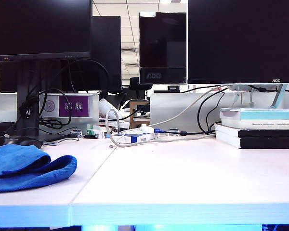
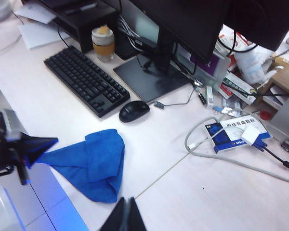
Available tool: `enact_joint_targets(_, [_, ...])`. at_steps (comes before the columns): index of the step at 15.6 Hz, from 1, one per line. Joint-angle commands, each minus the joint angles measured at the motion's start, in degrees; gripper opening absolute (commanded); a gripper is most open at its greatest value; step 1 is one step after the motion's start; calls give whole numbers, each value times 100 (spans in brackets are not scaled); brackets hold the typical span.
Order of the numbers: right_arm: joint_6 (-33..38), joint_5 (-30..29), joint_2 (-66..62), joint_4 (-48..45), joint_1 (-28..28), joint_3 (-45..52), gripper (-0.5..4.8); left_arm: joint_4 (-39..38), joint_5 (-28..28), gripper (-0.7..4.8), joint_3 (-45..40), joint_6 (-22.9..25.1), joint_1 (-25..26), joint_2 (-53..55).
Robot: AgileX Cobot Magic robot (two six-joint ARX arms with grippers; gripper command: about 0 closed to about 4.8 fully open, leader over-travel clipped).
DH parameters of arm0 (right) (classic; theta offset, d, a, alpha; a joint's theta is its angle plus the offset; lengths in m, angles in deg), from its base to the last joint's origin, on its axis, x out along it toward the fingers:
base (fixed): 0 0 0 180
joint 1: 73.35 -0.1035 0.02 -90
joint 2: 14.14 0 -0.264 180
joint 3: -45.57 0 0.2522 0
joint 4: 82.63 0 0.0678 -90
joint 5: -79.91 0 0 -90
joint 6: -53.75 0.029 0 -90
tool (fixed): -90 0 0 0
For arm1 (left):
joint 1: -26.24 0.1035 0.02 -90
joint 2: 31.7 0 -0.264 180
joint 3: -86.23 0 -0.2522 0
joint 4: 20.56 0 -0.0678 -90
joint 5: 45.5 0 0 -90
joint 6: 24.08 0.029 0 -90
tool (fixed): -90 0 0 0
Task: Wipe the table from right to left using the rag.
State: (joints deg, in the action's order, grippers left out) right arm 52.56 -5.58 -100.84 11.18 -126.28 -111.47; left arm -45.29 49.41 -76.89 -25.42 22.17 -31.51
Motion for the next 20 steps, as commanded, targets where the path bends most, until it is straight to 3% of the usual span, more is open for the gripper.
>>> enact_joint_targets(1, [9,17,133,-76,-7,-17,-5,37,0,-6,-232,348,0,-11])
enact_joint_targets(2, [-9,210,179,-76,-7,-17,-5,39,-17,-5,-245,-37,0,13])
enact_joint_targets(3, [-24,212,184,-76,-7,-17,-5,39,-22,-5,-245,-90,0,13])
enact_joint_targets(12, [-59,505,420,-116,-7,179,-5,44,-20,-5,-245,-83,0,9])
enact_joint_targets(15, [-50,505,1615,-1296,0,2457,-5,46,-17,-5,-245,-83,0,9])
enact_joint_targets(16, [-50,507,2522,-2363,33,4133,-5,44,-20,-5,-245,-83,0,9])
enact_joint_targets(17, [-26,505,3104,-3034,111,5215,-5,46,-17,-5,-245,-83,0,9])
enact_joint_targets(19, [15,503,4015,-3982,629,6983,-5,44,-17,-5,-245,-83,0,9])
enact_joint_targets(20, [37,501,4221,-4177,879,7392,-5,46,-20,-5,-245,-81,0,9])
